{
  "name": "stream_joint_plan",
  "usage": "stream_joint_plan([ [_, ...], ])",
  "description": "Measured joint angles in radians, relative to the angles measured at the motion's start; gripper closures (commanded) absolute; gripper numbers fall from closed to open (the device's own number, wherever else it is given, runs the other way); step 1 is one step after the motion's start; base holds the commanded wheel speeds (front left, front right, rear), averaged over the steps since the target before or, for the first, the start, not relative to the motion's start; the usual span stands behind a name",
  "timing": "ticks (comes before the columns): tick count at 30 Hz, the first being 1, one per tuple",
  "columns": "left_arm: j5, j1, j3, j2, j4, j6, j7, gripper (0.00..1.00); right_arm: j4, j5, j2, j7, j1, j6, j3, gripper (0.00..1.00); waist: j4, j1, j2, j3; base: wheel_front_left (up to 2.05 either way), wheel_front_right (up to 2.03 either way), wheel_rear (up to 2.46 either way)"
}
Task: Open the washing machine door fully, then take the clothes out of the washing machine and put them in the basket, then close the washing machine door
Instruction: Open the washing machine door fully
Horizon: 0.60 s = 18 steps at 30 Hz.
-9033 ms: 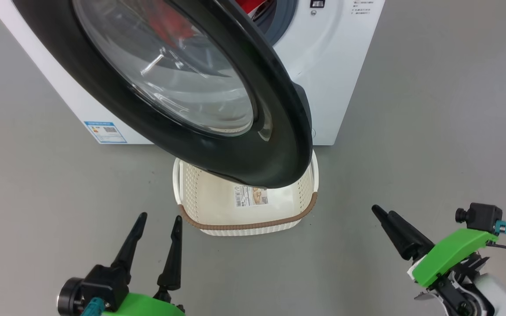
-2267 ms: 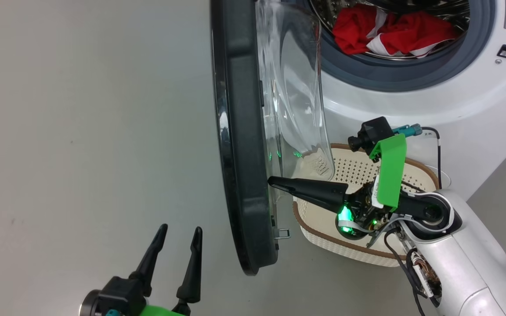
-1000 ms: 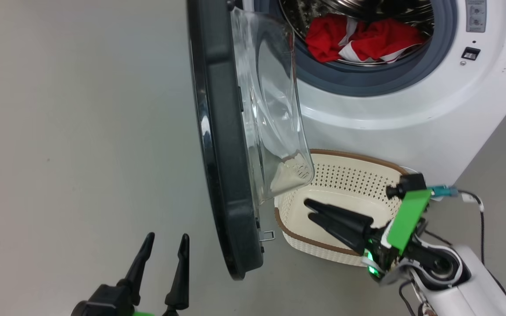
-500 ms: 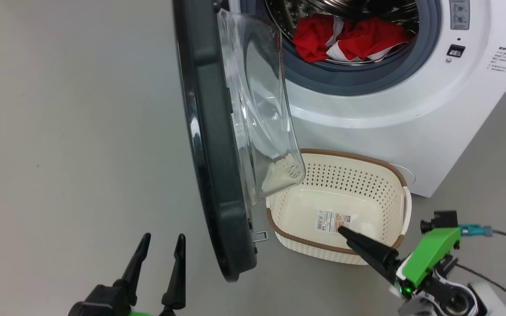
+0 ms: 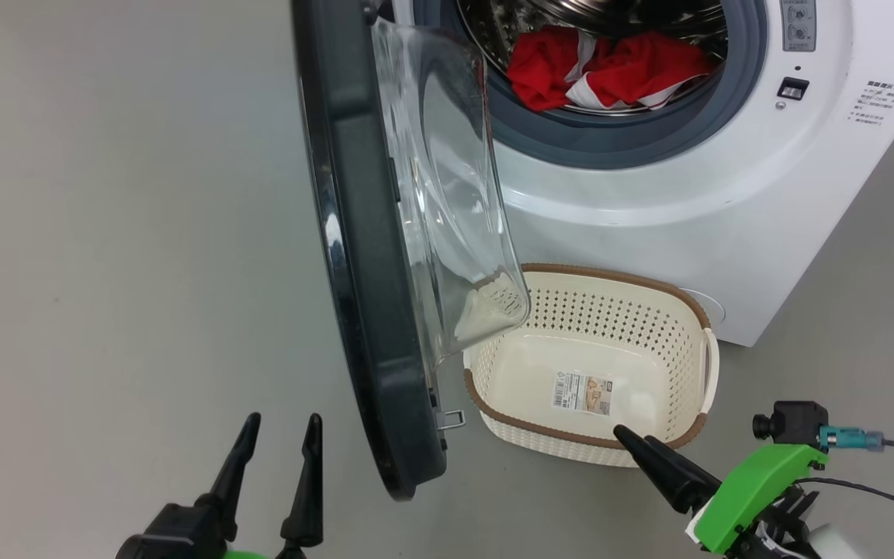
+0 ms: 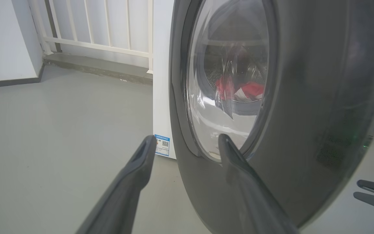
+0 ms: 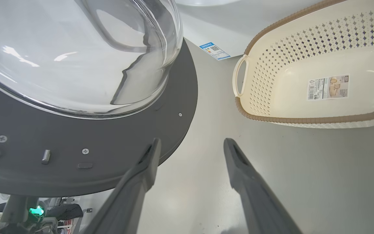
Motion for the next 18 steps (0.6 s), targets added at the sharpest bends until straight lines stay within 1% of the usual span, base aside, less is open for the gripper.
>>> stream_joint_plan([
  [8,0.000,0.000,0.002,0.000,0.001,0.000,0.000,0.00,0.004,-0.067,-0.089,-0.239,-0.014,0.000,0.165,0.00,-0.005,0.0000,0.0000,0.005,0.00,0.00,0.00],
  [13,0.000,-0.001,0.002,0.000,0.002,0.000,0.000,0.00,0.052,-0.133,-0.139,-0.407,-0.063,0.000,0.276,0.00,-0.006,0.0000,0.0000,0.007,0.00,0.00,0.00],
  [15,0.000,-0.001,0.002,0.000,0.003,0.000,0.000,0.00,0.075,-0.161,-0.149,-0.439,-0.074,0.000,0.304,0.00,-0.006,-0.0001,0.0000,0.007,0.00,0.00,0.00],
  [18,0.000,-0.001,0.002,0.000,0.003,0.000,0.000,0.00,0.104,-0.199,-0.152,-0.455,-0.089,0.000,0.306,0.00,-0.007,-0.0001,0.0000,0.007,0.00,0.00,0.00],
])
